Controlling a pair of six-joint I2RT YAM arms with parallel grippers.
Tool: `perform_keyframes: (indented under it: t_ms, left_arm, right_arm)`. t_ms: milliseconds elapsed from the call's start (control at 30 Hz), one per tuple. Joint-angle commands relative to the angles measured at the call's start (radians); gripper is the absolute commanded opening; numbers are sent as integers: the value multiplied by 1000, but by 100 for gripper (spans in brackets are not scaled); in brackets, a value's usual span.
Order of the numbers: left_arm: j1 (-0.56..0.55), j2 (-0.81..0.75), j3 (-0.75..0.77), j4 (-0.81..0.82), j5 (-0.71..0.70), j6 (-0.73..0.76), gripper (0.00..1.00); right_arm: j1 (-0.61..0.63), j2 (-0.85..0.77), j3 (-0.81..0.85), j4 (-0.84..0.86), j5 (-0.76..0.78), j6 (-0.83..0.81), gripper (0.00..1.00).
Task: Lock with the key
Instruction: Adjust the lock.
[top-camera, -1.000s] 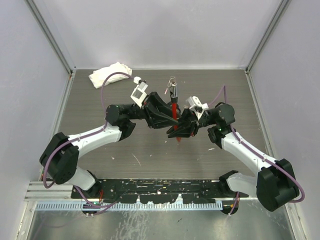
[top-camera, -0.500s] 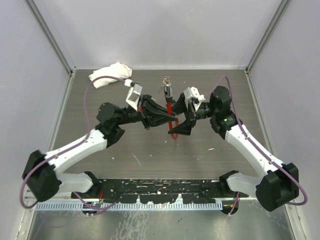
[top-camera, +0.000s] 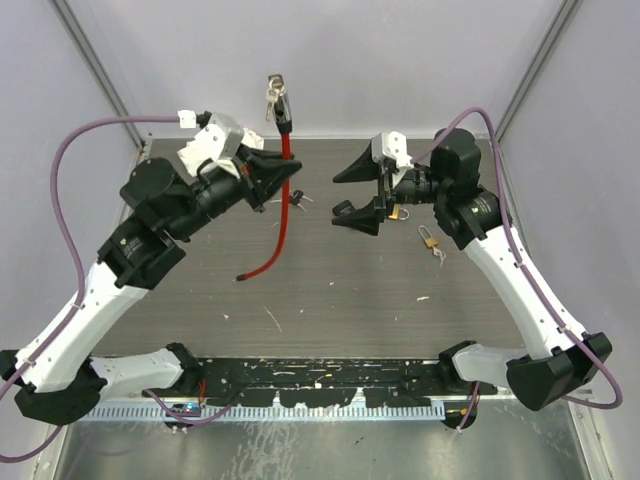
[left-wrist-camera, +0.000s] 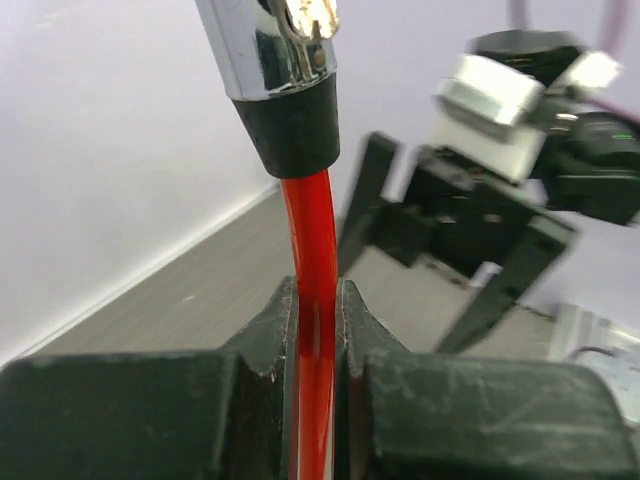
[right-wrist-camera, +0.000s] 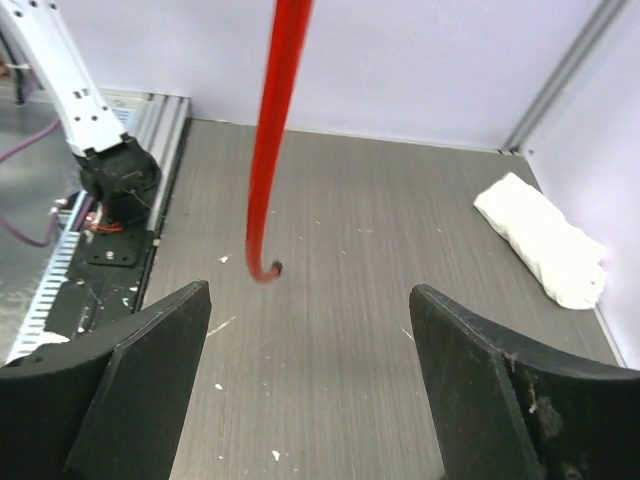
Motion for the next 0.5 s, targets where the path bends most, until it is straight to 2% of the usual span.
perform_keyframes:
  t_ms: [0, 100, 233, 333, 467]
  left_arm:
    - [-6, 65, 179, -339, -311, 225, 0]
    - [-13, 90, 172, -419, -485, 313, 0]
    - [-73, 180, 157, -473, -860, 492, 0]
    - [-85, 245, 182, -507, -914, 533, 0]
    - [-97, 254, 148, -444, -988, 623, 0]
  right_arm:
    - [5, -36, -20, -10, 131, 10, 86]
    - [5, -72, -143, 121, 148, 88, 86]
    - [5, -76, -329, 460, 139, 333, 86]
    - [5, -53, -405, 611, 156, 430, 86]
    - [5, -47, -451, 646, 182, 430, 86]
